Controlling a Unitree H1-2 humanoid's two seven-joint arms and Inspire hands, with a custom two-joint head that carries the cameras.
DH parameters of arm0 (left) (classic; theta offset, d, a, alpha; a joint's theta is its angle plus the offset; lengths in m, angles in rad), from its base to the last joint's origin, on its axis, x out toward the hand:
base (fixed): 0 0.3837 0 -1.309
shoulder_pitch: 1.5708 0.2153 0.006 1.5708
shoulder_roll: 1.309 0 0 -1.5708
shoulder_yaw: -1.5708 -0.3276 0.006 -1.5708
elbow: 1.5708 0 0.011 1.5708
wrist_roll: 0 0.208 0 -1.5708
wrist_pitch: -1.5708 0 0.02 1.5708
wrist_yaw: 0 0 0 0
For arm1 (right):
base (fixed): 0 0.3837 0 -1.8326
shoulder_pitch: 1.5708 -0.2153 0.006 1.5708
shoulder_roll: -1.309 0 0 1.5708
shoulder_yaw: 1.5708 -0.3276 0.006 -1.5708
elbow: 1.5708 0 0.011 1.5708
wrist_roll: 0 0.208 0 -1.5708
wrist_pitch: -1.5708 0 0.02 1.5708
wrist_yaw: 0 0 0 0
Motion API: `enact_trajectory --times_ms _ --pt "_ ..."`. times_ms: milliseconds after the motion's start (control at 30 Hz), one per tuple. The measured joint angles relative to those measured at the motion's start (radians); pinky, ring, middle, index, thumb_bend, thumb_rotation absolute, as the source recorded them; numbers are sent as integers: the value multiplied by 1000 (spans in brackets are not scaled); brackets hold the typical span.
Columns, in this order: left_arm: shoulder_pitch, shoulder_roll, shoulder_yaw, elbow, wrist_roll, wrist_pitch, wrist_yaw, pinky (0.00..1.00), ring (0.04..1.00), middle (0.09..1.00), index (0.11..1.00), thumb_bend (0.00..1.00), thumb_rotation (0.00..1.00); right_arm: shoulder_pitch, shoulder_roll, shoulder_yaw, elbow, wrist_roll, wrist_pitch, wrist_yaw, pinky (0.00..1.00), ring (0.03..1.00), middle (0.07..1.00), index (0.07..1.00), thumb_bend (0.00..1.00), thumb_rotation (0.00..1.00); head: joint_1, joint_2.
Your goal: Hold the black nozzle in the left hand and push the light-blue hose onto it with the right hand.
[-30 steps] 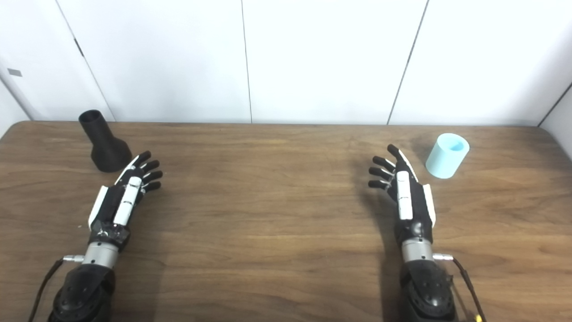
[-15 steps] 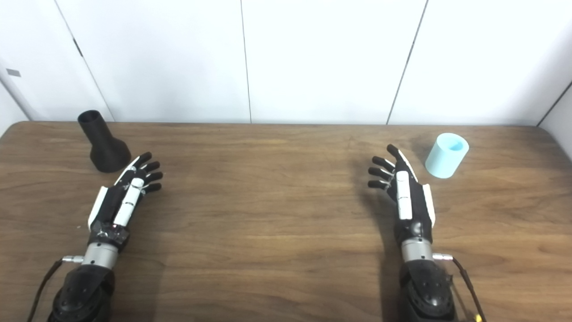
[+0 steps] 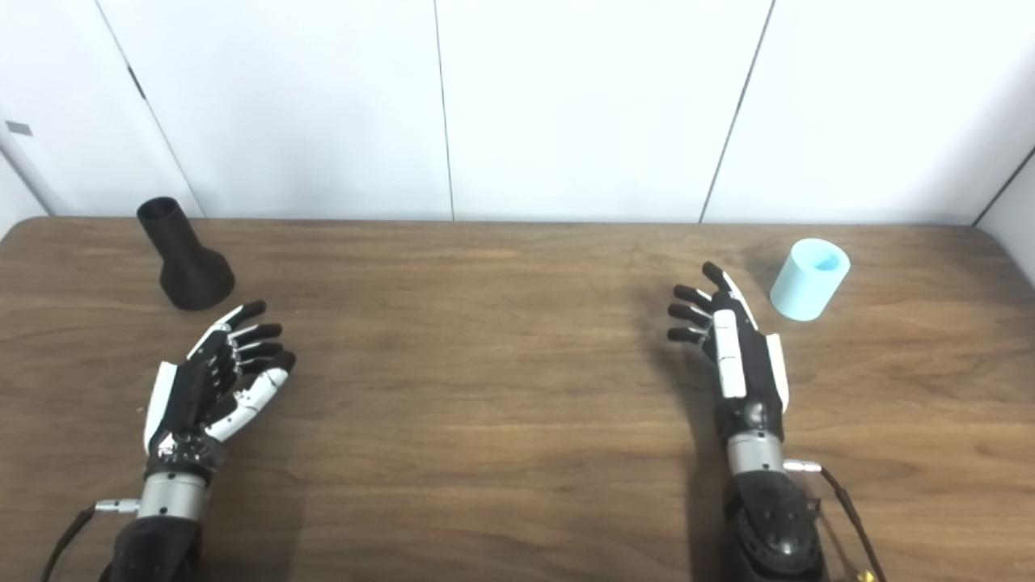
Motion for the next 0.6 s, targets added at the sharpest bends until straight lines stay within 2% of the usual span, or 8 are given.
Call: enact_trajectory --times_ms 100,200,333,467,600 --pt "4 -2 3 -28 75 36 25 649 680 722 813 759 188 0 1 -5 0 21 1 1 584 703 743 887 347 907 3 2" --pt "0 -2 20 -31 148 44 90 603 686 734 805 797 117 -1 2 -7 0 29 1 0 573 693 734 884 352 909 5 3" --pt "-7 1 55 -31 190 64 137 624 742 789 843 814 49 -1 2 -9 0 30 2 -1 564 694 728 888 352 916 6 3" --pt "-30 14 83 -35 187 95 144 660 777 828 891 849 89 -1 1 -13 0 38 20 0 577 701 729 893 354 912 14 5" --pt "-52 59 89 -57 193 145 126 673 765 832 889 907 151 1 1 -18 -7 56 45 2 571 693 724 888 344 899 17 9"
